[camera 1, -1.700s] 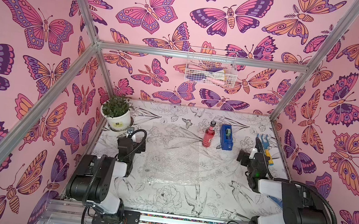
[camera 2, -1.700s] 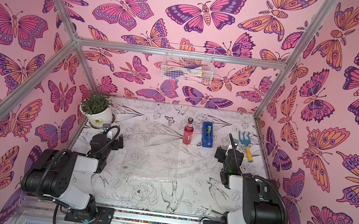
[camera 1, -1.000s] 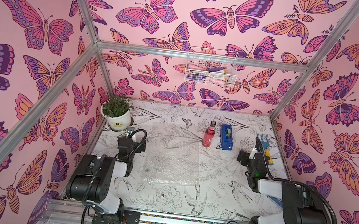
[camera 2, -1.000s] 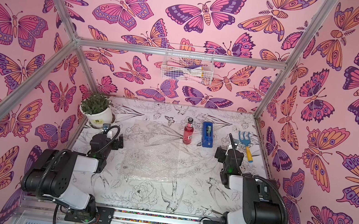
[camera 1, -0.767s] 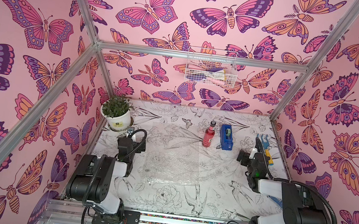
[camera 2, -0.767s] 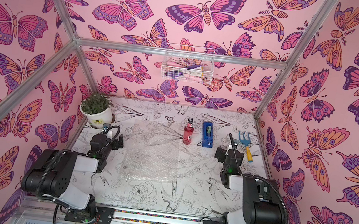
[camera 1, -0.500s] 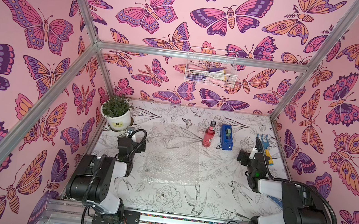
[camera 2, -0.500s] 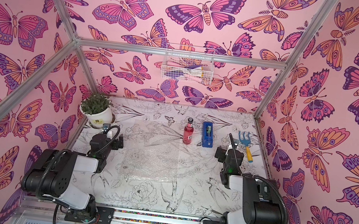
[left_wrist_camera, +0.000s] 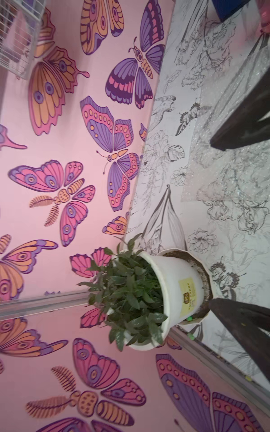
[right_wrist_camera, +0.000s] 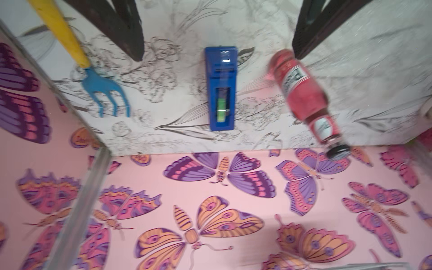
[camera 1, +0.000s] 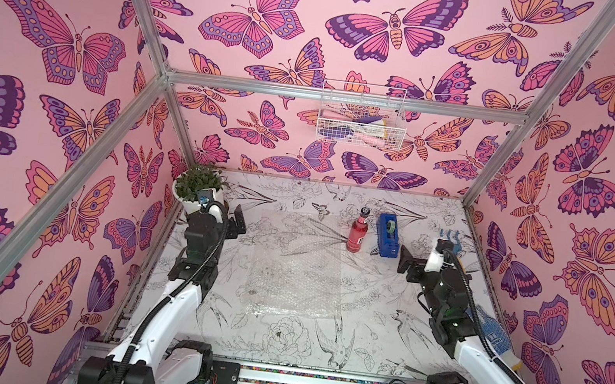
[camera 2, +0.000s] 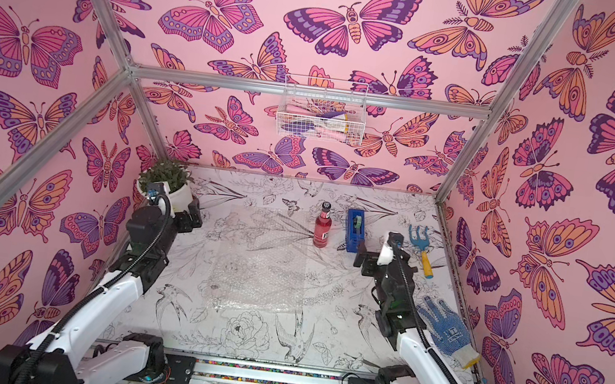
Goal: Wrap wine bottles in bubble wrap
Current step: Pick up the wine bottle from the center of the board.
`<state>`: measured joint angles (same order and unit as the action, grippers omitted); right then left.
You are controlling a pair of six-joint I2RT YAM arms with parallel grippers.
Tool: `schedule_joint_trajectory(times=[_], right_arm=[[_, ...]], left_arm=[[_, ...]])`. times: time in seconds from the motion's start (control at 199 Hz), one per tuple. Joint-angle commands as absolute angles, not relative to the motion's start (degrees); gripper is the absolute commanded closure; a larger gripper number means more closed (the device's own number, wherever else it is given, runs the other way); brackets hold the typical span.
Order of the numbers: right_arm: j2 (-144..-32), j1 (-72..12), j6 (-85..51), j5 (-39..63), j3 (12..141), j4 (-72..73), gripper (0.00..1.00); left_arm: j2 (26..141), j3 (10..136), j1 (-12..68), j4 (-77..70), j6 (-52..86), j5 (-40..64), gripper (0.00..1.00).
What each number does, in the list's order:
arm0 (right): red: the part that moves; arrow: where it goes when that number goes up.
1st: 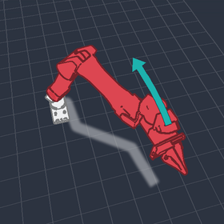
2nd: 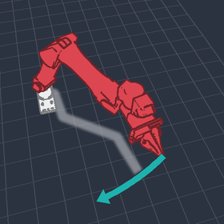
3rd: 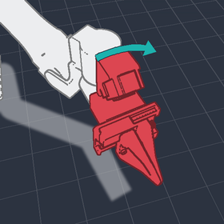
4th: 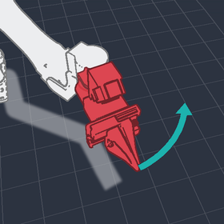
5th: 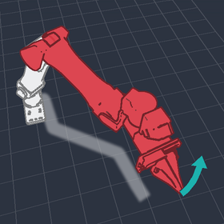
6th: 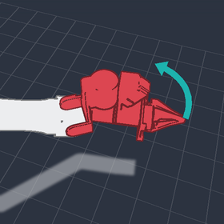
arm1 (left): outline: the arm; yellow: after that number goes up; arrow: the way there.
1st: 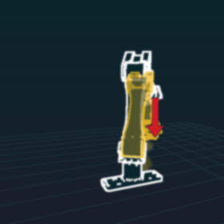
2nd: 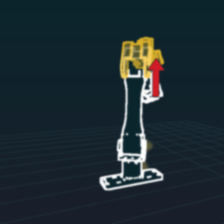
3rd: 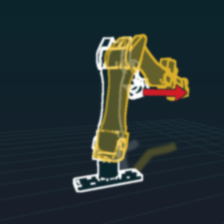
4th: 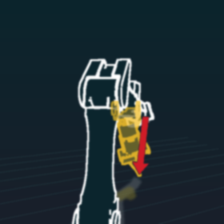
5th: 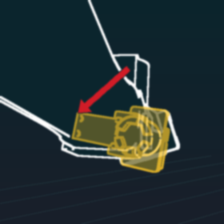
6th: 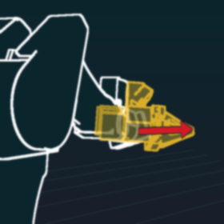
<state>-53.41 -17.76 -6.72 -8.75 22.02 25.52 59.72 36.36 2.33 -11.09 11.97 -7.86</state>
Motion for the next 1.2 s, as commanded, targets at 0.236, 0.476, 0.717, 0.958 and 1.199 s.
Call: schedule_joint_trajectory(times=[0.236,0.476,0.717,0.958,1.199], right_arm=[[-74.2,-23.9,-5.0,2.5,23.5,51.4,0.01],[-92.4,-25.5,-5.5,3.2,28.3,67.7,0.01],[-104.5,-25.8,-6.9,1.5,35.9,73.5,0.01],[-111.5,-25.8,-7.4,0.5,42.1,74.0,0.04],[-114.1,-25.8,-7.0,-0.3,43.7,74.3,0.23]], left_arm=[[69.5,41.7,2.6,6.2,24.8,-0.6,0.0],[71.7,42.6,2.7,7.5,27.1,-0.5,0.0],[71.7,42.4,2.7,9.4,27.1,-0.9,0.0],[71.1,42.5,2.7,10.5,26.5,-0.9,0.0],[69.6,41.7,2.7,13.7,28.1,-1.0,0.0]])
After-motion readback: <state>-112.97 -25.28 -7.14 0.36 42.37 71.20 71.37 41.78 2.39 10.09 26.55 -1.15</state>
